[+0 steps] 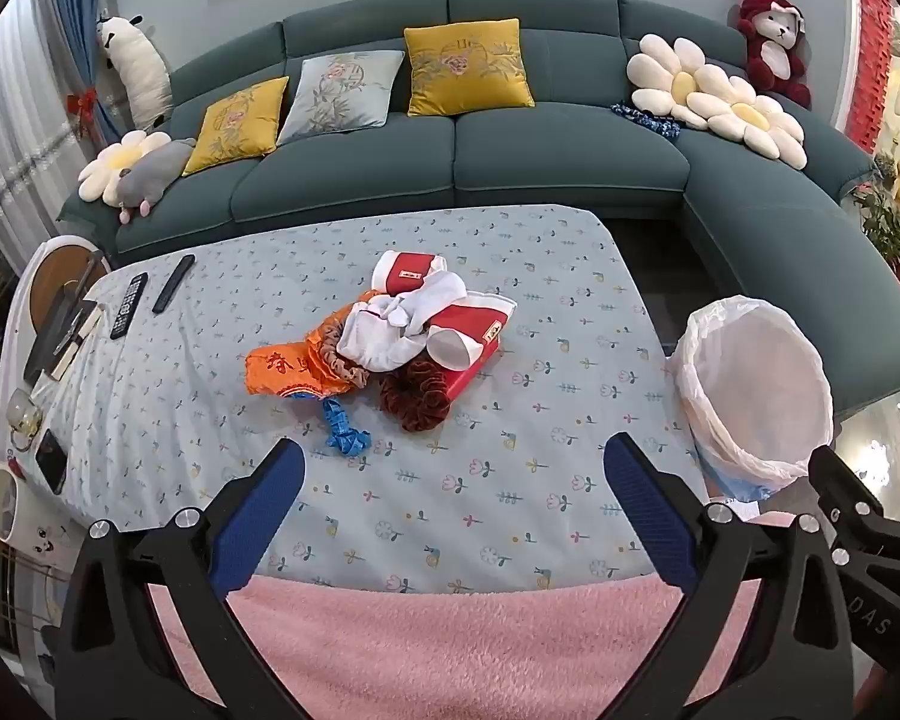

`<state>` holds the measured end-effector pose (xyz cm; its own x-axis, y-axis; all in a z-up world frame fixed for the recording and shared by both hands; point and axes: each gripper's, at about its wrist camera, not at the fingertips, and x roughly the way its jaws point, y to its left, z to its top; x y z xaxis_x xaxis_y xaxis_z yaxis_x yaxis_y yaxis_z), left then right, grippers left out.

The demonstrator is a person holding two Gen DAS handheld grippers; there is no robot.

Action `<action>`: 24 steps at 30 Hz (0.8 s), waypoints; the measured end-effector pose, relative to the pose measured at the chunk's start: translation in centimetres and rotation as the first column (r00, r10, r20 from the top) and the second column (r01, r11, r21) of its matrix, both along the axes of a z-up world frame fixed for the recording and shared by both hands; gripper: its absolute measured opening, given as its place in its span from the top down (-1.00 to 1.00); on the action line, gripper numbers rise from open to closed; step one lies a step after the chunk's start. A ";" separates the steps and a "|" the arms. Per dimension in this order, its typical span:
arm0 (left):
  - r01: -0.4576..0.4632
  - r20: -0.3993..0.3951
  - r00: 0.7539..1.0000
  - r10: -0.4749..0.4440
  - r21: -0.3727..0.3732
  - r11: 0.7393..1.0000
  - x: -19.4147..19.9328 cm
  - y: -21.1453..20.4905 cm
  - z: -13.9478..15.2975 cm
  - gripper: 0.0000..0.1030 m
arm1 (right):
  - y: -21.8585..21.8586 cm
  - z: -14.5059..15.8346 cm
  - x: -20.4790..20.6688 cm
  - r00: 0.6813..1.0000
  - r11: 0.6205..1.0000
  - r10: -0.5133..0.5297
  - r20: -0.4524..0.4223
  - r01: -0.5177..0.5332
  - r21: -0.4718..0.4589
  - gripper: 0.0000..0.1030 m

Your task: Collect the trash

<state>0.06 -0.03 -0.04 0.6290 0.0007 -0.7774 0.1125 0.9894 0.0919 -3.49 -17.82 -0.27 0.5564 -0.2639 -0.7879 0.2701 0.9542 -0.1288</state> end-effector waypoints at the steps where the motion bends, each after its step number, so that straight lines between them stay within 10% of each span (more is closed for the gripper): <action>1: 0.002 0.002 1.000 -0.002 0.001 1.000 0.0 0.0 0.0 -0.85 | 0.0 0.0 0.0 1.000 1.000 0.001 0.000 -0.001 -0.001 -0.85; 24: -0.017 0.003 1.000 0.017 0.000 1.000 0.6 0.4 -0.8 -0.85 | 0.6 0.4 0.3 1.000 1.000 0.009 0.010 -0.009 -0.002 -0.85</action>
<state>0.68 0.41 -0.85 0.6315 0.0111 -0.7753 0.0957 0.9911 0.0922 -3.19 -17.22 0.10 0.5669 -0.2608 -0.7814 0.2630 0.9562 -0.1284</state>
